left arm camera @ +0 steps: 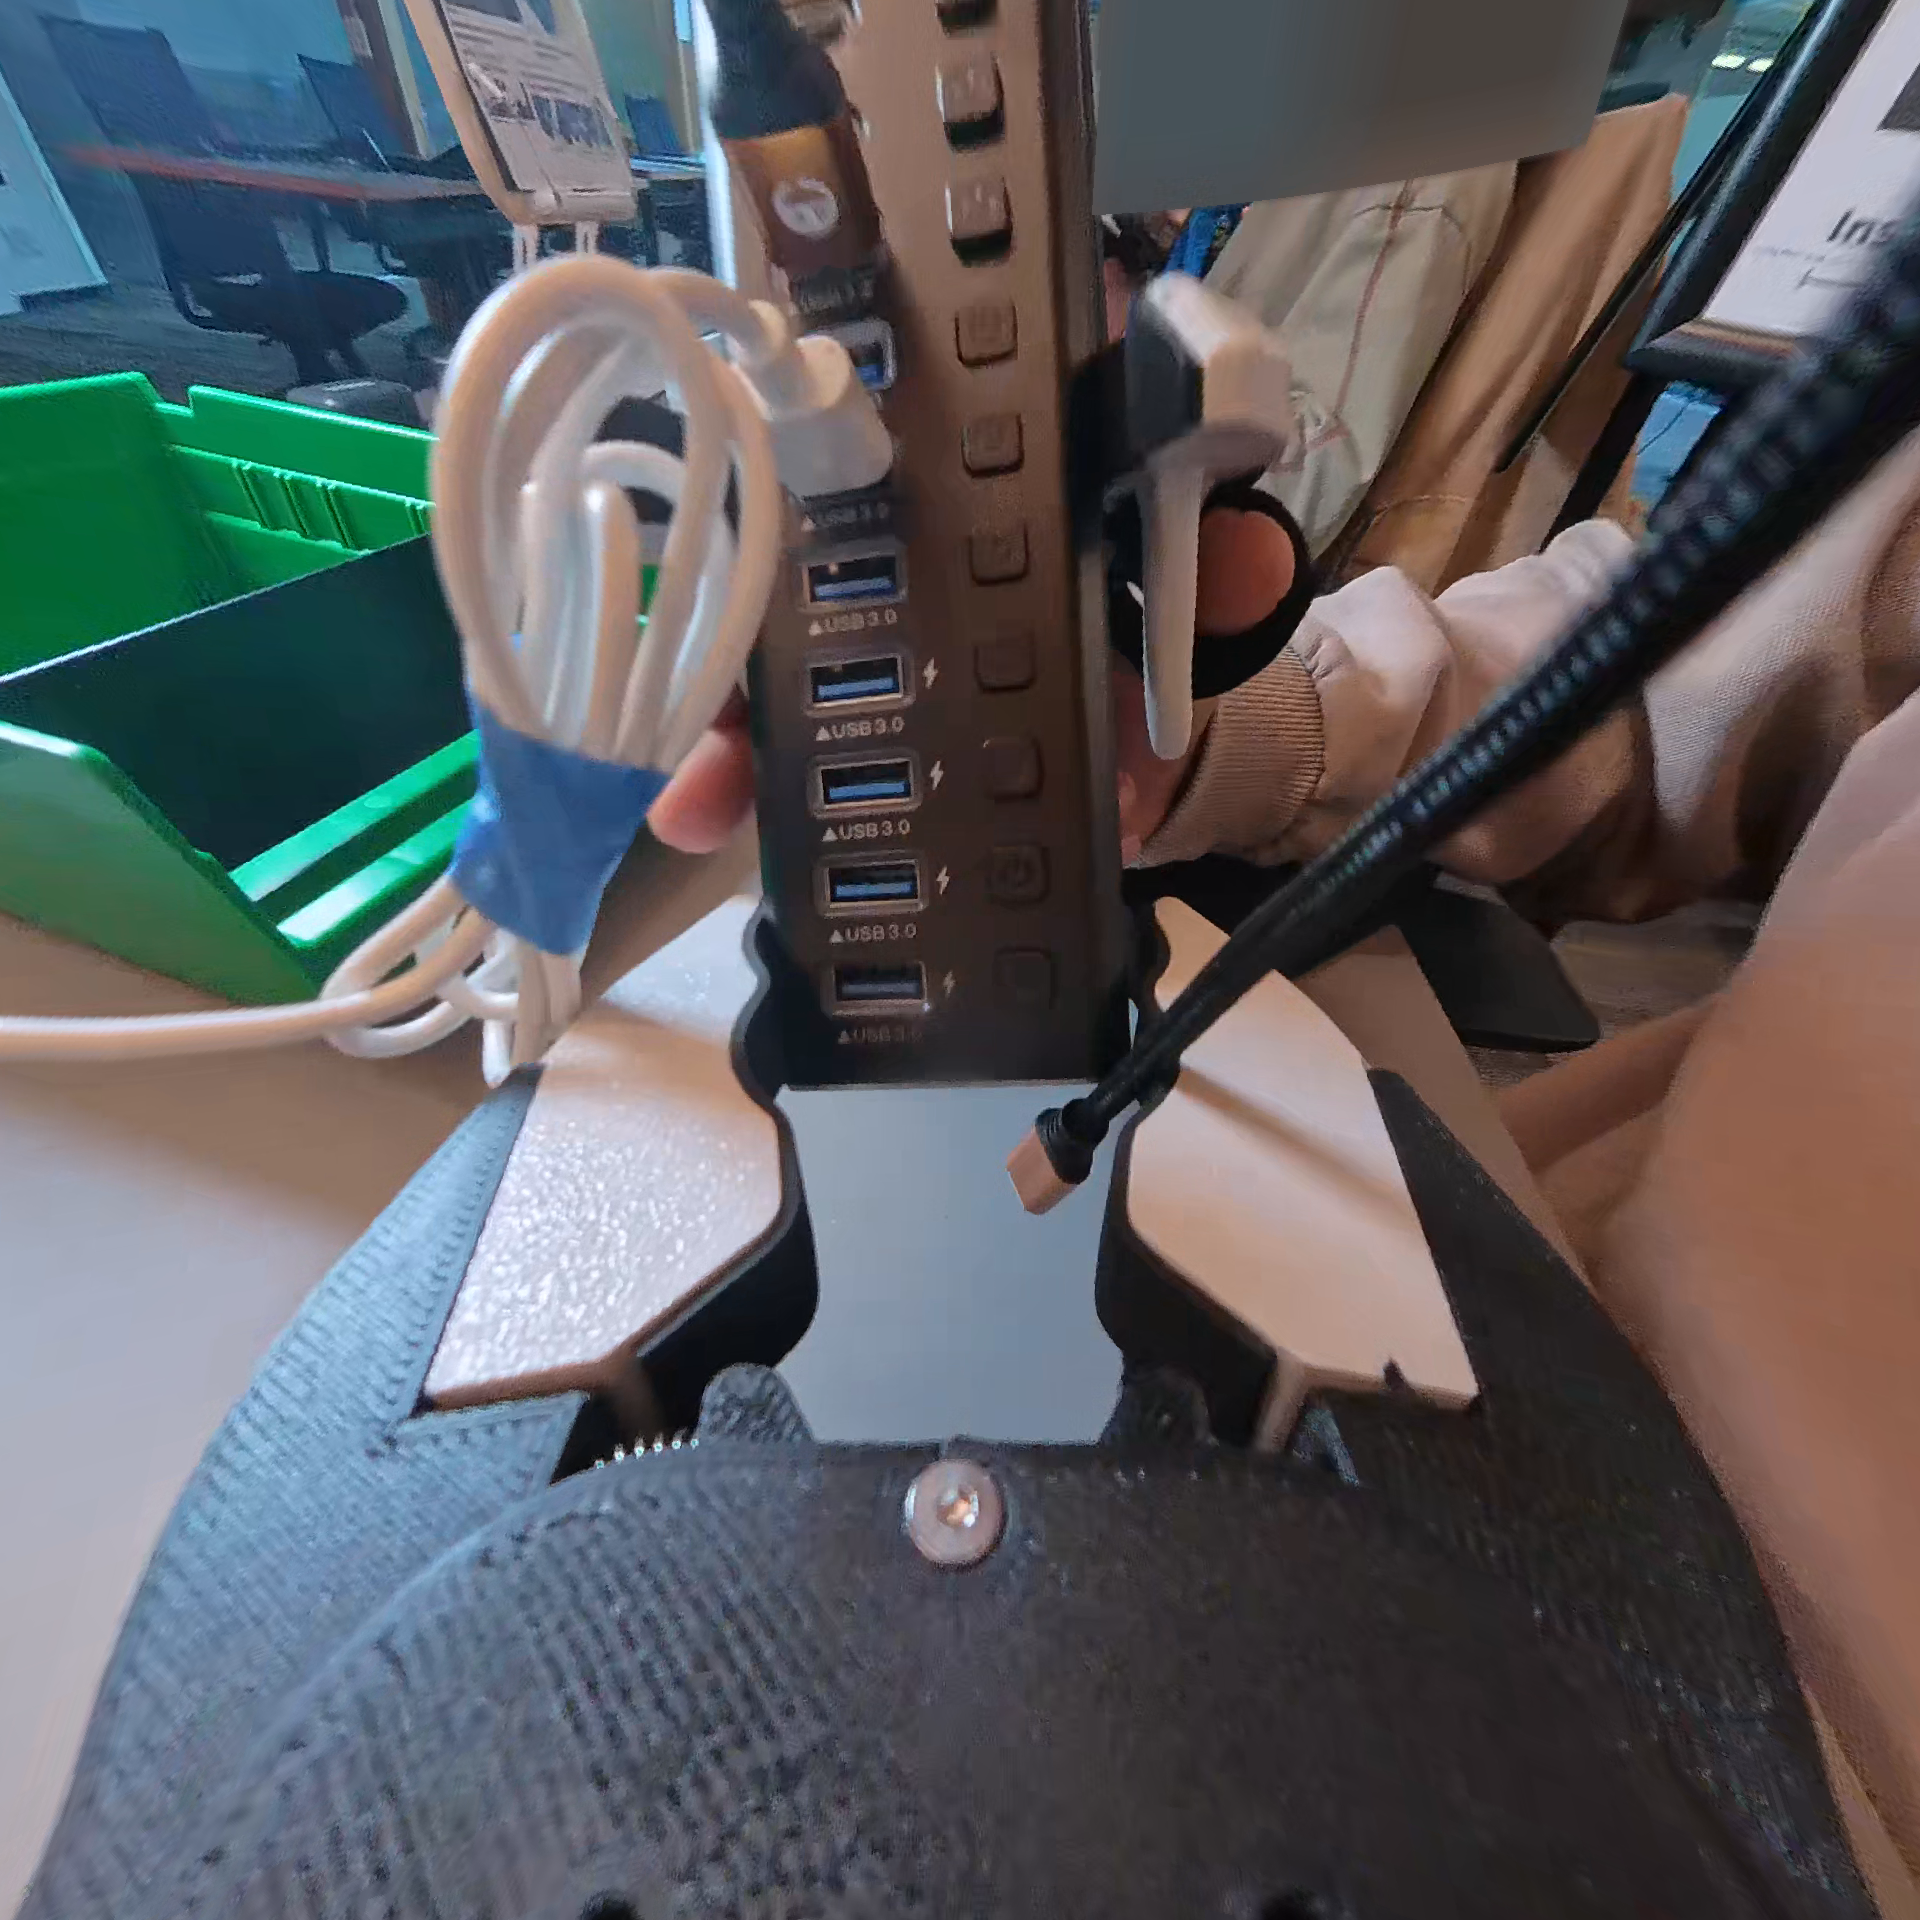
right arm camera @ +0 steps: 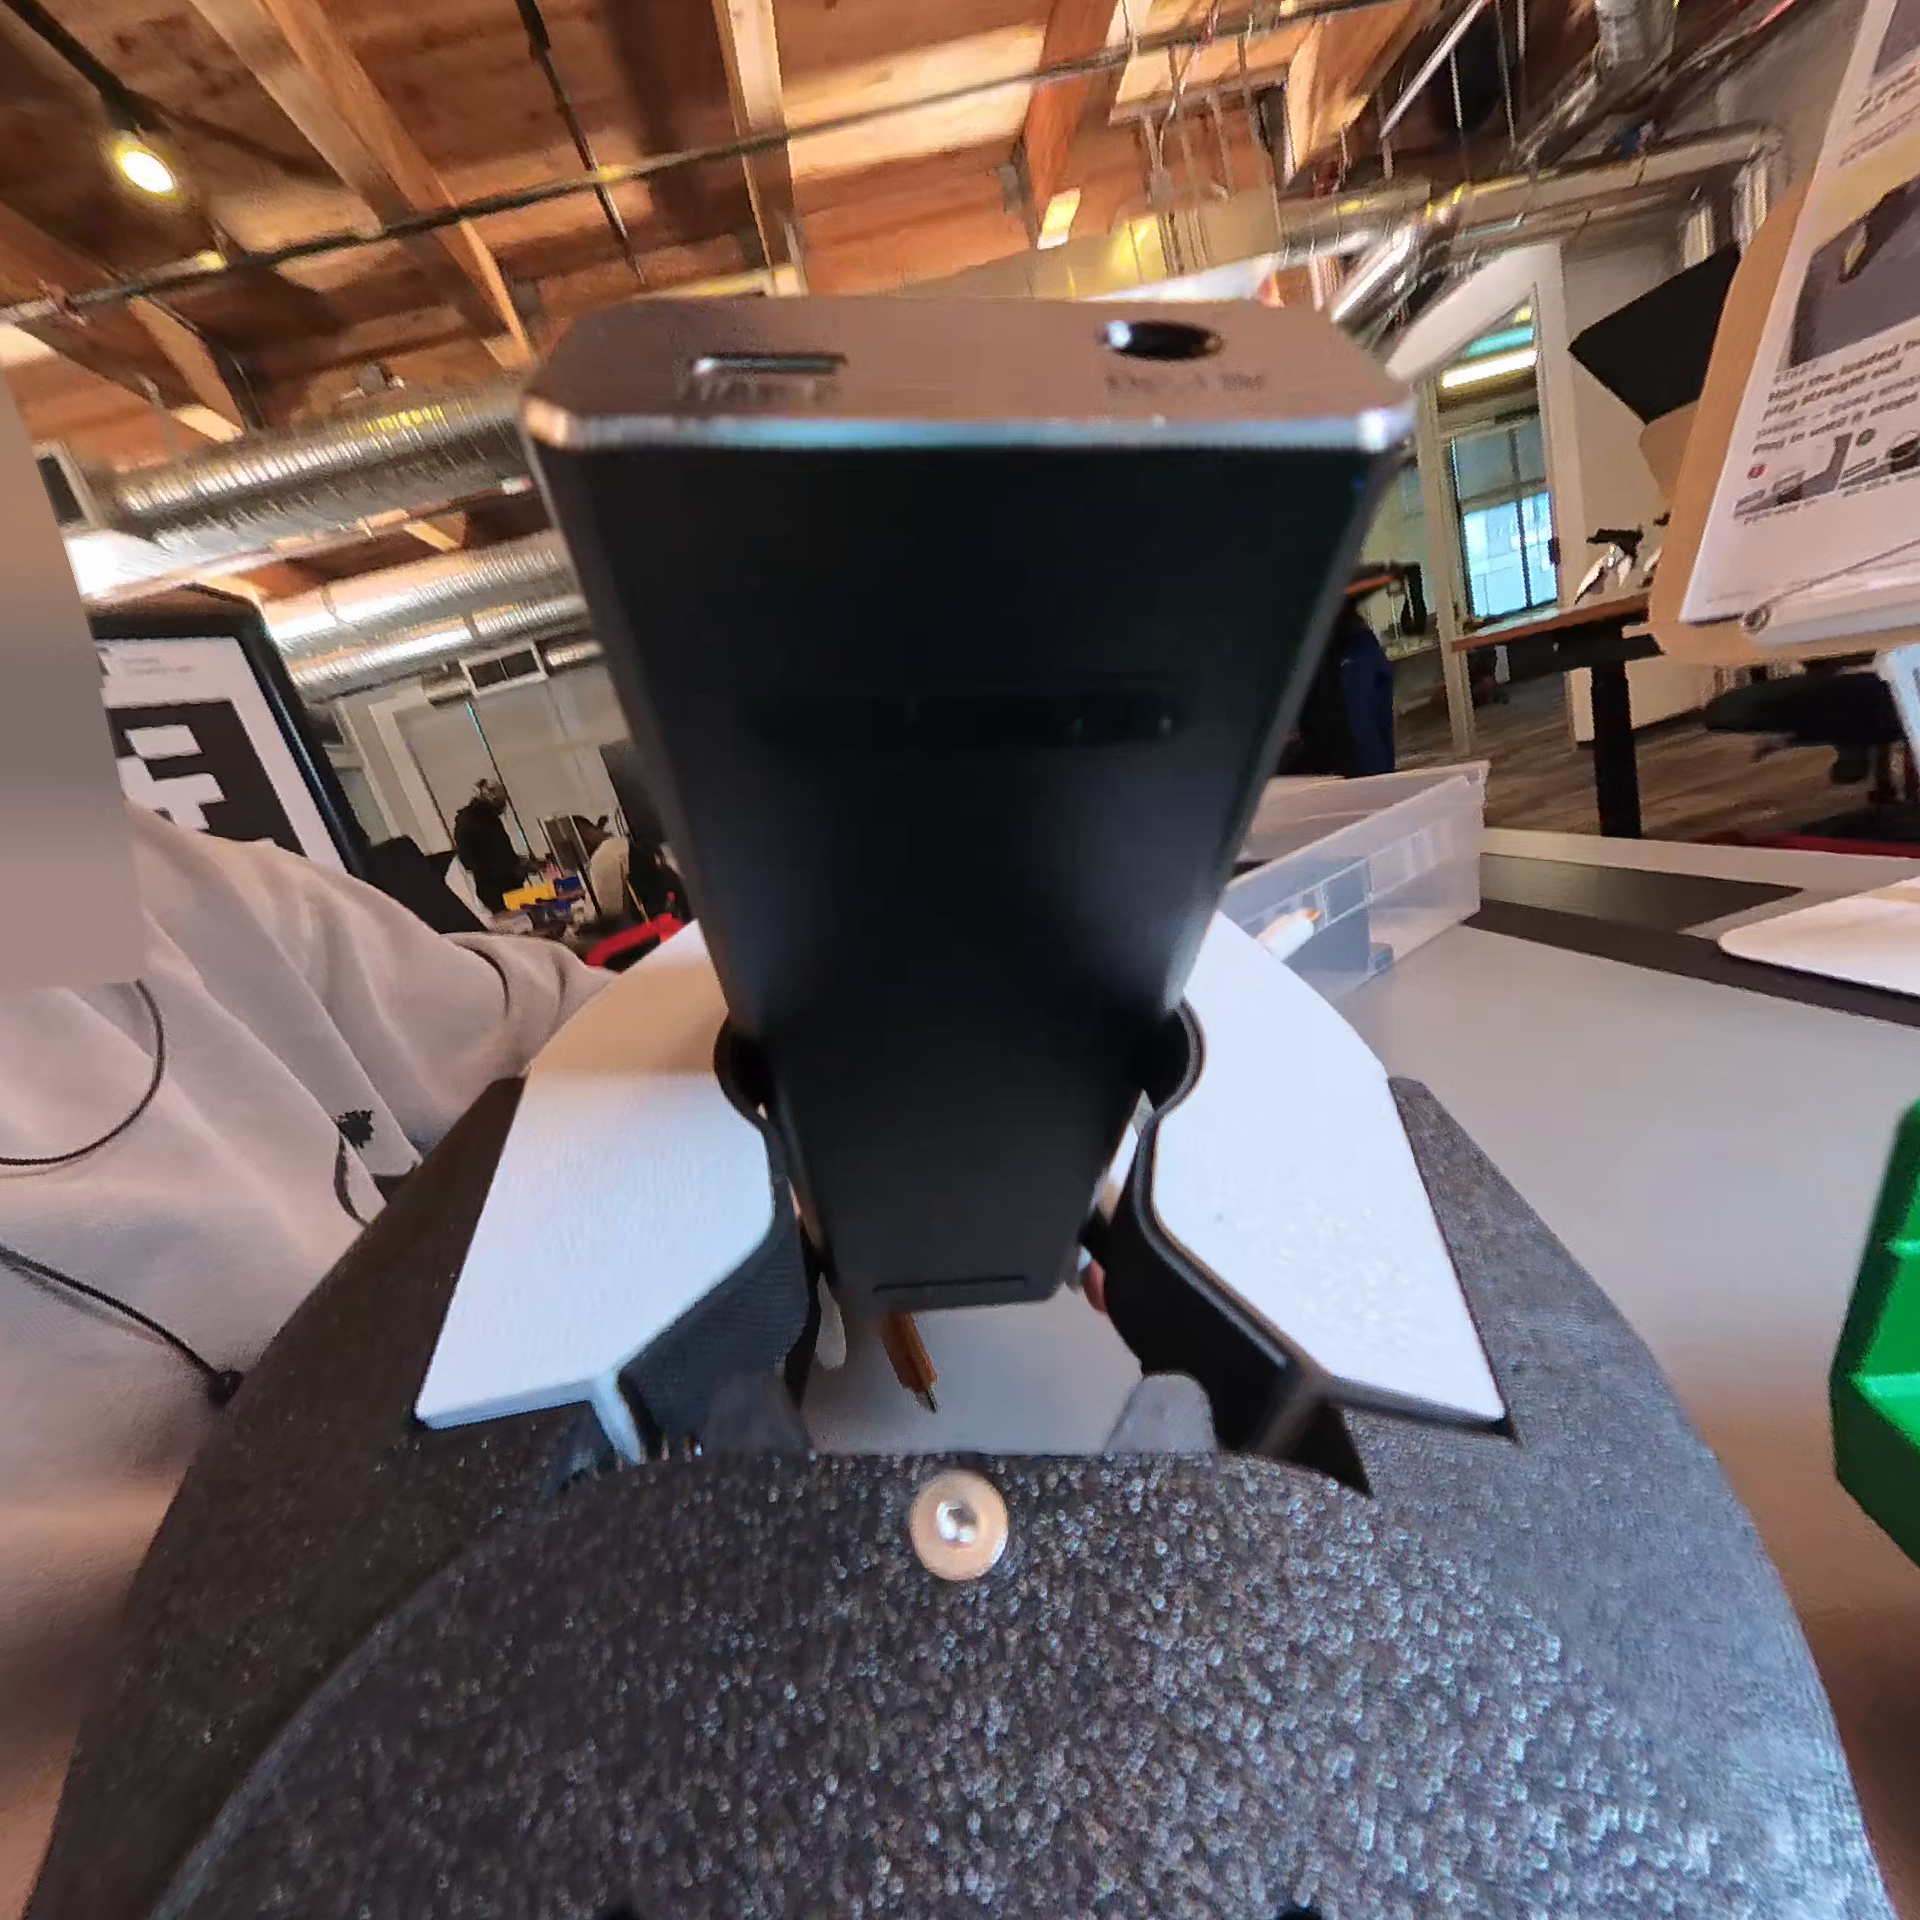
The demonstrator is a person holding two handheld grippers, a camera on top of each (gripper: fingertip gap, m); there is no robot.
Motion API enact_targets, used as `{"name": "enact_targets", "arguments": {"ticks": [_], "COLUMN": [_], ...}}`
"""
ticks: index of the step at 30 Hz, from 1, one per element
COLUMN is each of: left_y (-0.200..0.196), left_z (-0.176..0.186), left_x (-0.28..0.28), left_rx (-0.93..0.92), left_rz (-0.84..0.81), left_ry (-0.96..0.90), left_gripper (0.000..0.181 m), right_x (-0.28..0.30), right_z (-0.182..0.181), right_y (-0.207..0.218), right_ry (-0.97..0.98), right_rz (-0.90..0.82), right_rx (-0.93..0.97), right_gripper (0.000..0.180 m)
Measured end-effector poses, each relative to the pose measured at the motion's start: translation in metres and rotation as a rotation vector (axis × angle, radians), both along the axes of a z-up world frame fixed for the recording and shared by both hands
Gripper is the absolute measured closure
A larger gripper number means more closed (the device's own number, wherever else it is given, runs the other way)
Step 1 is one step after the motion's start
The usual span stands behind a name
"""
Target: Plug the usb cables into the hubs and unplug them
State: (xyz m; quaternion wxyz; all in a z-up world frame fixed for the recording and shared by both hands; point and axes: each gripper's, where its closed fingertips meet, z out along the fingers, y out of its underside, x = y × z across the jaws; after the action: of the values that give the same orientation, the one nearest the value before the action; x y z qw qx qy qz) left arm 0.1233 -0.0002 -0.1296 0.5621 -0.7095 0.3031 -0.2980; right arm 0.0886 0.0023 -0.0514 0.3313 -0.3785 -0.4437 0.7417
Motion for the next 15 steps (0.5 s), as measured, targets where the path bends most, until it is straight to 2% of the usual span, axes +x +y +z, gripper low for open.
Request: {"name": "enact_targets", "arguments": {"ticks": [6, 9, 11, 15], "left_y": [-0.016, -0.025, -0.027, -0.028], "left_z": [0.015, 0.011, 0.005, -0.008], "left_x": [-0.032, -0.043, -0.047, -0.046], "left_rx": [-0.008, -0.044, -0.062, -0.104], "left_rz": [-0.038, -0.066, -0.076, -0.102], "left_ry": [0.012, -0.01, -0.002, 0.02], "left_gripper": [0.116, 0.116, 0.116, 0.116], "right_x": [0.001, 0.01, 0.009, 0.002], "right_z": [-0.016, -0.008, -0.017, -0.014], "right_y": [0.007, 0.012, 0.011, 0.008], "right_ry": [-0.182, -0.202, -0.269, -0.266], "right_rz": [-0.051, -0.021, -0.004, -0.03], "right_rx": [0.222, 0.226, 0.265, 0.221], "right_gripper": [0.101, 0.106, 0.106, 0.109]}}
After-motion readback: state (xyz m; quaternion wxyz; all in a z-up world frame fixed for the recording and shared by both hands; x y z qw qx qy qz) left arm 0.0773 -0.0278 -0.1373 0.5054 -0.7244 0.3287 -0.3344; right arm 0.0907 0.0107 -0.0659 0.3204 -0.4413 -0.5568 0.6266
